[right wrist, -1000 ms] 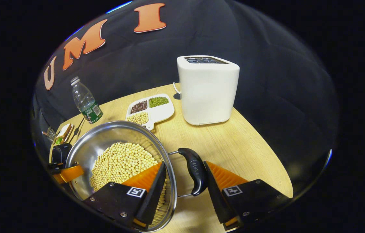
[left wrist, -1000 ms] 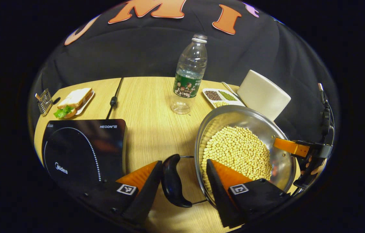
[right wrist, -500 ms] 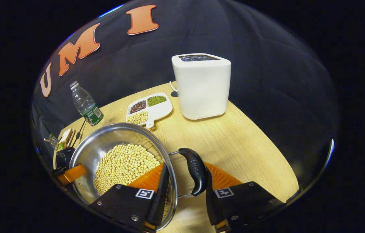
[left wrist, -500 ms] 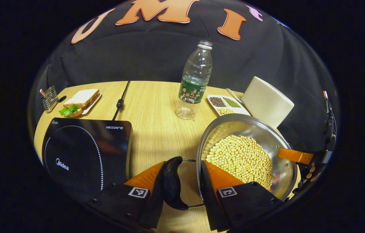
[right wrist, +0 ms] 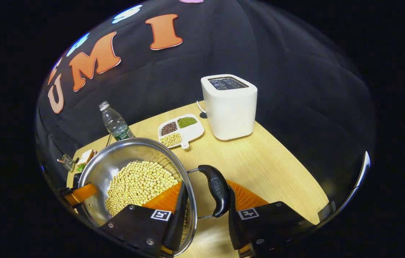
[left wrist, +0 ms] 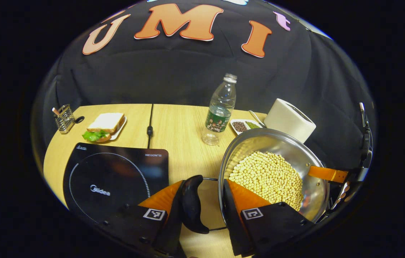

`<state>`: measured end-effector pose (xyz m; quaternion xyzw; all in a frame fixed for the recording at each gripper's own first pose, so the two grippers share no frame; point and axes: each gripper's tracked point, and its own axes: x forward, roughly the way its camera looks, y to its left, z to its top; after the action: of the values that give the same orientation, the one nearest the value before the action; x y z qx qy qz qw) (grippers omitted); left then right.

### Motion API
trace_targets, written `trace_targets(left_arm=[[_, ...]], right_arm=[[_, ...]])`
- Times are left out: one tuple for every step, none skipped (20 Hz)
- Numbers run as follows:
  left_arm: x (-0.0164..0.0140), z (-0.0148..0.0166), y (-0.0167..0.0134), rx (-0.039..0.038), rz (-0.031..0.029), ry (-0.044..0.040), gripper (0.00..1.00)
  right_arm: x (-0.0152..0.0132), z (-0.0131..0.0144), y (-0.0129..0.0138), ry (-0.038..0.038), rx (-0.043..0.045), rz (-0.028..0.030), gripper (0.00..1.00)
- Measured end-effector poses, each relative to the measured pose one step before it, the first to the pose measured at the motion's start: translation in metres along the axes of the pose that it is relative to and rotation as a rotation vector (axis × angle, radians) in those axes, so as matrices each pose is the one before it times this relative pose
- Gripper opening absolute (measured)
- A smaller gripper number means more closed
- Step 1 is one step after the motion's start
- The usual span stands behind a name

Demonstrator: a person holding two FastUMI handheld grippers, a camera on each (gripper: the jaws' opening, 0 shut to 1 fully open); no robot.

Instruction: First push the handle of the pot to place it horizontally, then grasp the pot with both hands and set it on the induction cooktop.

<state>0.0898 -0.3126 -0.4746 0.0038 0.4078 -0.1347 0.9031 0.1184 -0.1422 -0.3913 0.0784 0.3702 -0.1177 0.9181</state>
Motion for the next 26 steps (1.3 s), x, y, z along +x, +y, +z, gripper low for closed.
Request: trace_targets(left_arm=[[-0.00647, 0.00419, 0.00590, 0.00268, 0.00558, -0.00953, 0.63], [-0.00621, 0.00295, 0.00679, -0.00182, 0.00512, -0.00821, 0.61], [-0.00601, 0.00315, 0.00748, -0.00308, 0.00514, -0.00599, 0.63], [-0.00490, 0.00240, 0.00706, -0.00707, 0.00427, -0.00558, 0.65], [-0.00515, 0.00258, 0.00814, -0.00571, 0.00474, -0.00304, 0.63], [-0.00587, 0.00330, 0.00985, -0.00663, 0.00564, -0.00640, 0.60], [-0.00638, 0.00414, 0.00929, -0.00675, 0.00703, -0.00453, 0.60], [-0.00577, 0.00208, 0.01067, -0.00696, 0.00806, -0.00575, 0.60], [-0.00472, 0.00285, 0.01070, -0.00535, 0.00735, -0.00509, 0.60], [-0.00465, 0.00144, 0.01096, -0.00660, 0.00843, -0.00307, 0.60], [-0.00436, 0.00099, 0.01144, -0.00702, 0.00832, -0.00221, 0.60], [-0.00304, 0.00019, 0.01076, -0.00912, 0.00865, -0.00034, 0.60], [-0.00440, 0.00046, 0.01192, -0.01197, 0.00885, 0.00032, 0.60], [-0.00322, -0.00069, 0.01183, -0.01049, 0.00971, 0.00323, 0.60], [-0.00274, 0.00098, 0.01229, -0.00715, 0.00931, 0.00128, 0.60], [-0.00220, 0.00099, 0.01063, -0.00724, 0.00974, 0.00026, 0.60], [-0.00315, 0.00228, 0.01053, -0.00471, 0.01008, -0.00307, 0.60], [-0.00214, 0.00136, 0.01198, -0.00330, 0.00987, -0.00382, 0.65], [-0.00342, 0.00123, 0.01122, -0.00219, 0.00934, -0.00233, 0.65], [-0.00212, 0.00074, 0.01079, -0.00351, 0.00842, -0.00163, 0.60], [0.00040, 0.00097, 0.00923, -0.00624, 0.00837, 0.00081, 0.60], [0.00191, -0.00066, 0.00987, -0.00705, 0.00771, 0.00298, 0.63], [-0.00048, -0.00076, 0.01039, -0.00268, 0.00989, 0.00525, 0.63], [0.00129, -0.00054, 0.01130, -0.00071, 0.00995, 0.00267, 0.63], [0.00138, 0.00041, 0.01062, -0.00120, 0.01032, 0.00300, 0.60], [0.00052, -0.00221, 0.00999, -0.00216, 0.01005, 0.00580, 0.60]], right_arm=[[-0.00382, 0.00130, 0.00777, -0.00424, 0.00135, 0.00716, 0.53], [-0.00313, 0.00150, 0.00791, -0.00751, -0.00269, 0.00459, 0.53], [-0.00347, 0.00186, 0.00830, -0.00627, -0.00823, 0.00526, 0.53], [-0.00402, 0.00119, 0.00869, -0.00406, -0.00451, 0.00516, 0.53], [-0.00354, 0.00082, 0.00914, -0.00203, -0.00353, 0.00657, 0.53], [-0.00187, 0.00063, 0.01062, -0.00201, -0.00655, 0.00690, 0.52], [-0.00216, 0.00019, 0.00982, -0.00149, -0.00528, 0.00743, 0.53], [-0.00115, 0.00032, 0.01122, -0.00146, -0.00353, 0.00738, 0.53], [-0.00205, -0.00153, 0.01087, 0.00120, -0.00527, 0.00772, 0.53], [-0.00002, -0.00054, 0.01203, 0.00027, -0.00810, 0.00778, 0.48], [-0.00014, -0.00181, 0.01113, 0.00254, -0.00558, 0.00724, 0.53], [-0.00075, -0.00155, 0.01144, 0.00438, -0.00641, 0.00693, 0.53], [-0.00042, -0.00240, 0.01123, 0.00273, -0.00834, 0.00676, 0.53], [0.00046, -0.00243, 0.01112, 0.00410, -0.00889, 0.00600, 0.53], [0.00280, -0.00160, 0.01014, 0.00444, -0.00770, 0.00769, 0.53], [0.00188, -0.00127, 0.01153, 0.00214, -0.00437, 0.00844, 0.53], [-0.00149, -0.00162, 0.01240, 0.00333, -0.00509, 0.00925, 0.53], [0.00119, -0.00158, 0.01132, 0.00424, -0.00462, 0.00904, 0.53], [0.00135, -0.00226, 0.01232, 0.00499, -0.00394, 0.00956, 0.53], [0.00112, -0.00169, 0.01037, 0.00338, -0.00434, 0.00679, 0.53], [0.00226, -0.00156, 0.01095, -0.00027, -0.01042, 0.00423, 0.53], [0.00244, -0.00125, 0.00864, -0.00147, -0.00935, 0.00127, 0.53], [0.00271, -0.00276, 0.00955, 0.00343, -0.00167, 0.00383, 0.53], [0.00251, -0.00417, 0.00970, 0.00647, -0.00034, 0.00658, 0.48], [0.00494, -0.00370, 0.00830, 0.00959, -0.00048, 0.00815, 0.53], [0.00332, -0.00463, 0.00886, 0.01059, -0.00237, 0.00781, 0.53]])
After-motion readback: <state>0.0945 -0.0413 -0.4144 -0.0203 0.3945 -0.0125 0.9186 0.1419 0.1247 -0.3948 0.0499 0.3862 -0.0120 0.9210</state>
